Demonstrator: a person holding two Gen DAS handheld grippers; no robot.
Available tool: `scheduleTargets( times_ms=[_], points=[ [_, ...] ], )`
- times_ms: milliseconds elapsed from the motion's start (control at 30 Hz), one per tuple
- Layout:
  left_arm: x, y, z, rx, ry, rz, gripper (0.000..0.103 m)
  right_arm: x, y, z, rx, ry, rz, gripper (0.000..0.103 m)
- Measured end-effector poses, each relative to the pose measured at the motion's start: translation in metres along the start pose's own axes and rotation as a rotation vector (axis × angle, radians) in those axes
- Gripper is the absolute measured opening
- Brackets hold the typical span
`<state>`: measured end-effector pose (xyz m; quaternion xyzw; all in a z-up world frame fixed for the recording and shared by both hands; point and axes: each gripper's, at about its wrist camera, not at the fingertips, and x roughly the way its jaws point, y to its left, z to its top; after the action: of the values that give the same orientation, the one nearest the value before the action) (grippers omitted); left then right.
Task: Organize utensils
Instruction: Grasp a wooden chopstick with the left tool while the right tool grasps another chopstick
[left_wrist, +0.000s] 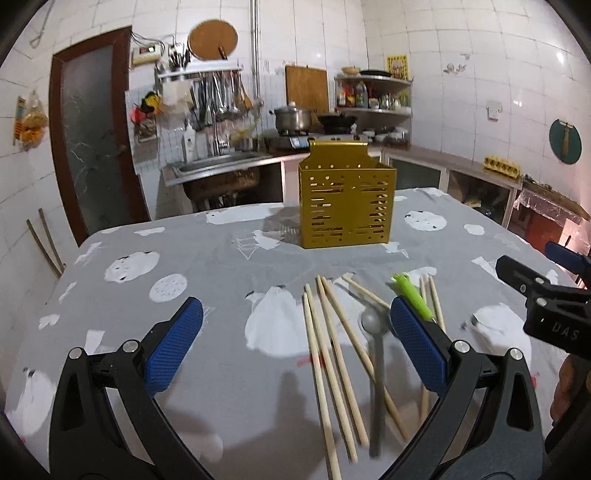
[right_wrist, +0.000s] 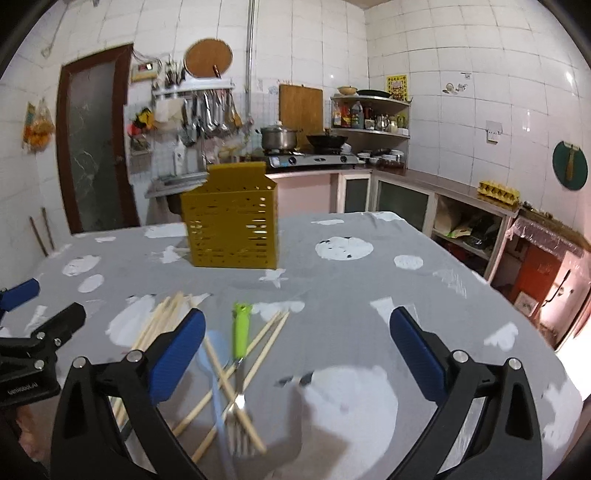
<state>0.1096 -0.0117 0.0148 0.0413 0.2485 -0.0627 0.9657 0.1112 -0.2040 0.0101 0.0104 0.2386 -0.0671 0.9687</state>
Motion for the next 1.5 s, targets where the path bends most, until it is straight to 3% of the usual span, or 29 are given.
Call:
scheduleTargets(
  times_ms=[300, 467, 600, 900, 1167, 1367, 1500],
  points=[
    [0.087, 0.002, 0.02, -0.026, 0.197, -0.027, 0.098, 0.086, 0.003, -0.005, 0.002, 0.202, -0.132, 0.097],
    [0.115, 0.012, 0.013, -0.05, 0.272, -0.011, 0.094, 0.114, -0.003, -0.017, 0.07, 0.317, -0.109, 0.086],
    [0.126, 0.024, 0.003, -0.109, 0.324, -0.041, 0.087, 0.119, 0.0, -0.02, 0.073, 0.344, -0.111, 0.082],
    [0.139, 0.032, -0.009, -0.086, 0.376, -0.006, 0.087, 0.127, -0.002, -0.023, 0.106, 0.364, -0.101, 0.08],
    [0.139, 0.028, -0.014, -0.064, 0.389, 0.0, 0.078, 0.126, 0.004, -0.023, 0.082, 0.376, -0.098, 0.08],
    [0.141, 0.018, -0.015, -0.056, 0.415, -0.026, 0.066, 0.129, 0.01, -0.023, 0.097, 0.406, -0.072, 0.069],
    [0.142, 0.013, -0.013, -0.055, 0.427, -0.043, 0.053, 0.133, 0.015, -0.019, 0.104, 0.418, -0.062, 0.054]
  ],
)
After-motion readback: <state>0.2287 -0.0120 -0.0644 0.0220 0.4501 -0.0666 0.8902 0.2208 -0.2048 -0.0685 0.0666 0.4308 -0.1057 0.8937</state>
